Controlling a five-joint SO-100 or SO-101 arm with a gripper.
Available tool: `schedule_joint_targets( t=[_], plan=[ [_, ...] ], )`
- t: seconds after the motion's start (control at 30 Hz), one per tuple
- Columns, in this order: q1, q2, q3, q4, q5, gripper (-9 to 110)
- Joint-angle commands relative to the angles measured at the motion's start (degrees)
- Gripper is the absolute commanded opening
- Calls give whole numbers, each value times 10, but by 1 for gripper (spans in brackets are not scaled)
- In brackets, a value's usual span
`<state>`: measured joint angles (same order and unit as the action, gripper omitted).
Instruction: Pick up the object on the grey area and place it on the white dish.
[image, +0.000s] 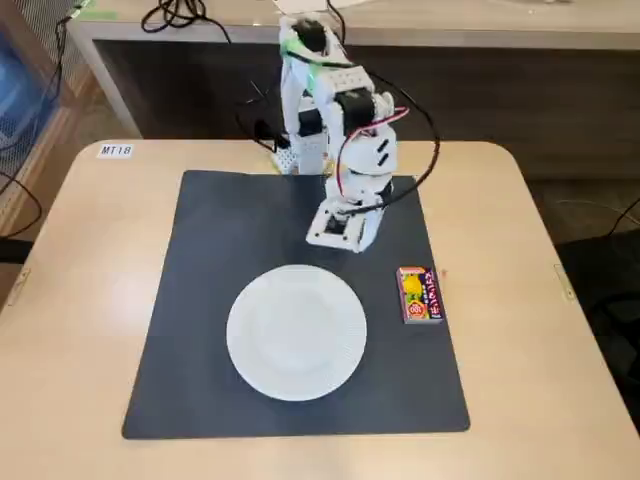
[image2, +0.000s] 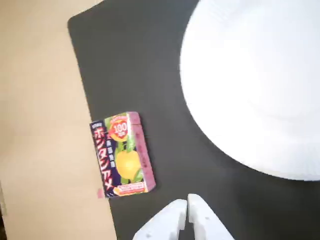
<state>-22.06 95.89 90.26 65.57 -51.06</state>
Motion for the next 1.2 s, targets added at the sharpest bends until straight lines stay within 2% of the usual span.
schedule_joint_targets(
  t=[0.0, 0.33, 0.47, 0.7, 0.8, 0.83, 1.0, 1.17],
  plan=[
    [-20, -31, -71, 6, -32, 0],
    [-83, -169, -180, 13, -62, 0],
    [-95, -229, -249, 58, -77, 0],
    [-104, -249, -262, 70, -81, 0],
    [-105, -249, -262, 75, -80, 21],
    [-107, -249, -262, 76, -80, 25],
    [-109, -248, -262, 76, -76, 32],
    [-109, -263, -262, 72, -79, 35]
  ],
)
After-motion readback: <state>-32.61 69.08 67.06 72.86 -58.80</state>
